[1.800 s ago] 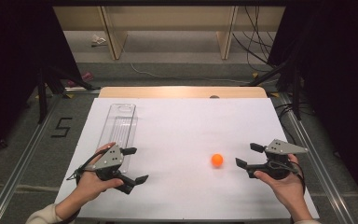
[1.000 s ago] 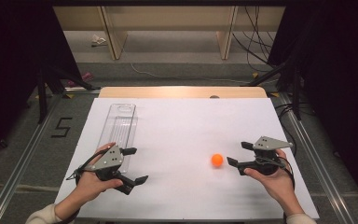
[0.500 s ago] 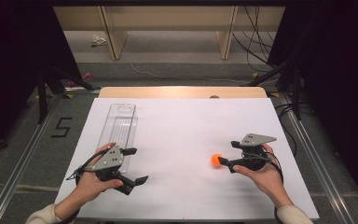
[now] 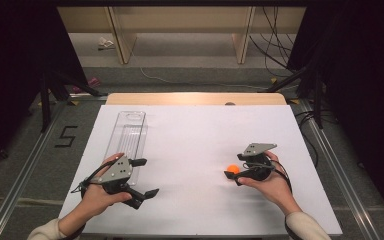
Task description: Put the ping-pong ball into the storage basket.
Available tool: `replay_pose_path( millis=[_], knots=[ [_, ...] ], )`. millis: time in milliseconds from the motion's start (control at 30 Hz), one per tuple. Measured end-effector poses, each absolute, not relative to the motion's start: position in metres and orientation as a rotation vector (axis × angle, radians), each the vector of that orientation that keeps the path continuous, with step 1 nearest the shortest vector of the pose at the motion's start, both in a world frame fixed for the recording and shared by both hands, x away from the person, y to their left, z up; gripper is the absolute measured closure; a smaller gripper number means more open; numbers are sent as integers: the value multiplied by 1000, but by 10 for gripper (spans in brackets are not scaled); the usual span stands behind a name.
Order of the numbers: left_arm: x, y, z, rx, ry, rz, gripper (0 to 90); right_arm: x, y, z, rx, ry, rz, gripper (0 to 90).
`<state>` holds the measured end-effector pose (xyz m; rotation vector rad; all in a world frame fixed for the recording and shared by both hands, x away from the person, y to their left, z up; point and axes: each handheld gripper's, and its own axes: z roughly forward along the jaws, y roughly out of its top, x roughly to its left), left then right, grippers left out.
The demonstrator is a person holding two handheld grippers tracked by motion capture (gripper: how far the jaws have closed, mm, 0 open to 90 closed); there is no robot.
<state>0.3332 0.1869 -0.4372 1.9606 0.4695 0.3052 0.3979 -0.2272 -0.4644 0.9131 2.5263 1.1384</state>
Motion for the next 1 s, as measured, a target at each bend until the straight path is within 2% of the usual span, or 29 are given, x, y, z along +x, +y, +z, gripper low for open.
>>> replay_pose_path(
  millis=[533,1000],
  knots=[
    [333,187,-437,1961,464,304,0,404,-222,-477,917,2587,1049,254],
    [333,187,-437,1962,463,305,0,407,-220,-481,919,2606,1025,278]
  ],
)
